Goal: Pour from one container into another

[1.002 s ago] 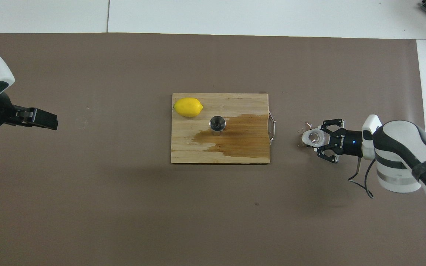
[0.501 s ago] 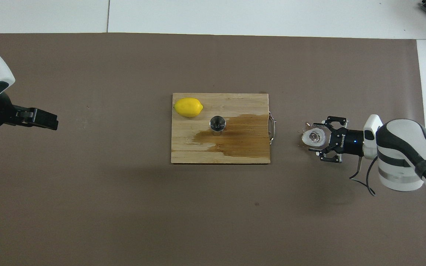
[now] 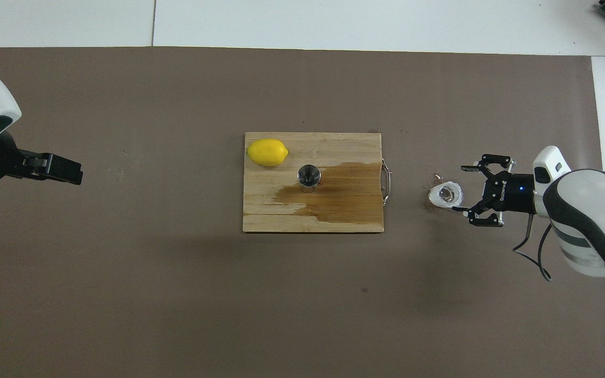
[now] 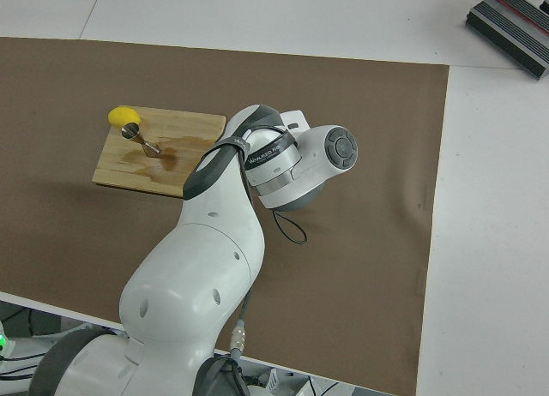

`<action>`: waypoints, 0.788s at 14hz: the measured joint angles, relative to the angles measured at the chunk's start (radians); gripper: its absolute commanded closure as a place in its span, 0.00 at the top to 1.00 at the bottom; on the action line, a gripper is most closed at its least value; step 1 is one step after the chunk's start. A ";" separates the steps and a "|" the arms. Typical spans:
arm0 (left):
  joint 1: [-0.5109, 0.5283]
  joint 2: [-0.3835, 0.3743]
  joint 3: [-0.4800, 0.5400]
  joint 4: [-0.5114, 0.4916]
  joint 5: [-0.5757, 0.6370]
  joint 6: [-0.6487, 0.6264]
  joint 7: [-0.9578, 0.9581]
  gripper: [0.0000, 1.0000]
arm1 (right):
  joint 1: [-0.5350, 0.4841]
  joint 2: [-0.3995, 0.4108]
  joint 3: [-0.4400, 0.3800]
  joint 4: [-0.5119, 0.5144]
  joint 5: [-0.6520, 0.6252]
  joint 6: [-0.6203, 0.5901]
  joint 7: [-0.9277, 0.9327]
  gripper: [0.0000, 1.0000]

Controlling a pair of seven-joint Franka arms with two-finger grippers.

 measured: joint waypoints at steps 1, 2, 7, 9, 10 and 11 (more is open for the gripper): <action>0.000 0.000 0.000 0.000 0.000 0.000 0.000 1.00 | 0.007 -0.020 0.000 0.000 -0.040 -0.015 0.088 1.00; 0.000 0.000 0.000 0.000 0.000 0.000 0.000 1.00 | 0.016 -0.034 0.000 0.000 -0.077 -0.020 0.174 1.00; 0.000 0.000 0.000 0.000 0.000 0.000 0.000 1.00 | 0.059 -0.047 0.001 0.003 -0.357 -0.020 0.697 1.00; 0.000 0.000 0.000 0.000 0.000 0.000 0.000 1.00 | 0.078 -0.063 0.002 0.015 -0.495 -0.020 0.898 1.00; 0.000 0.000 0.000 0.000 0.000 0.000 0.000 1.00 | 0.083 -0.075 0.002 0.017 -0.551 -0.021 0.986 1.00; 0.000 0.000 0.000 0.000 0.000 0.000 0.000 1.00 | 0.085 -0.087 0.002 0.018 -0.599 -0.028 1.070 1.00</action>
